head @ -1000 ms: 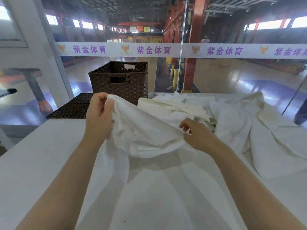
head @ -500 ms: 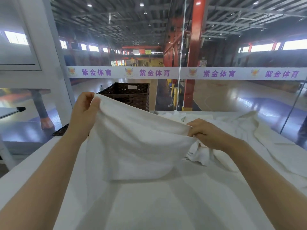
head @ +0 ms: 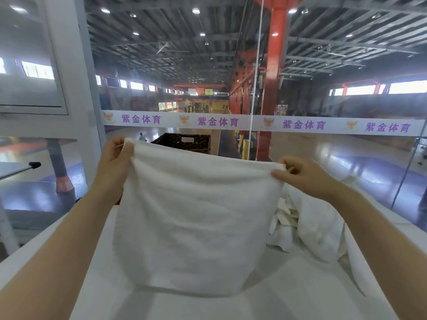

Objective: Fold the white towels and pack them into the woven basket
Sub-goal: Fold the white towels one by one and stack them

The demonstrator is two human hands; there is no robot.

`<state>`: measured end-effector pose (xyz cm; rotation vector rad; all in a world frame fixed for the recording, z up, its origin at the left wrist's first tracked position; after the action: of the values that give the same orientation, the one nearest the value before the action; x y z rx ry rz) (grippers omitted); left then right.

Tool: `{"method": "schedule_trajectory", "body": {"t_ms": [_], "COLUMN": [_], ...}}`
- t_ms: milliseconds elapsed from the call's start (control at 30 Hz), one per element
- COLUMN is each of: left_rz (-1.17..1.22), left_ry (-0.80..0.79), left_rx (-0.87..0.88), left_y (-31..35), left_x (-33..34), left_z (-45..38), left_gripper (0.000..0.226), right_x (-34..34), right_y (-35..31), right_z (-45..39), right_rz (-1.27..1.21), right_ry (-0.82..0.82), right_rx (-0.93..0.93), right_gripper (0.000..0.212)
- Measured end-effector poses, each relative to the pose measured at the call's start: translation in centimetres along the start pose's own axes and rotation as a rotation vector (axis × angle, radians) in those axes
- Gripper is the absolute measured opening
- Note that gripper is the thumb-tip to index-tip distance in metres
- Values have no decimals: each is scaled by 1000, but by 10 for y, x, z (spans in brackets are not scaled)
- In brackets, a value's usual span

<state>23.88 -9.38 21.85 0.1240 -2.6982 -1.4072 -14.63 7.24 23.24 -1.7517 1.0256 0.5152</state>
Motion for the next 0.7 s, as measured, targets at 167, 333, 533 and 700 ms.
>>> {"method": "schedule_trajectory", "body": {"t_ms": [167,333,533,700], "left_rz": [126,104,29,22], "left_ry": [46,22,-20,-7], "left_rx": [14,80,95,106], "left_y": [12,21,24,25], "left_x": [5,11,14,16], "left_z": [0,0,8,10], "left_gripper": [9,17,7,10], "right_x": [-35,-39,-33,-35], "right_y": [-21,-20,5,7], "right_z": [-11,-16,-12,-11], "right_rz": [-411,-506,-341,-541], "right_ry": [254,291,-67,18], "right_rx": [-2,38,116,80], "right_gripper": [13,10,10,11]}}
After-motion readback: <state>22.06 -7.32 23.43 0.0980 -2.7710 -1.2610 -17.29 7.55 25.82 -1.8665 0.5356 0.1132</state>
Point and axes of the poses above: each hand's wrist, its own z-axis away from the middle knuckle, its own x-axis out of the palm, y = z × x, the point moved 8 cm from there along -z, towards the middle knuckle, and after that the axes turned 5 degrees about x, right-handed, at the moved point
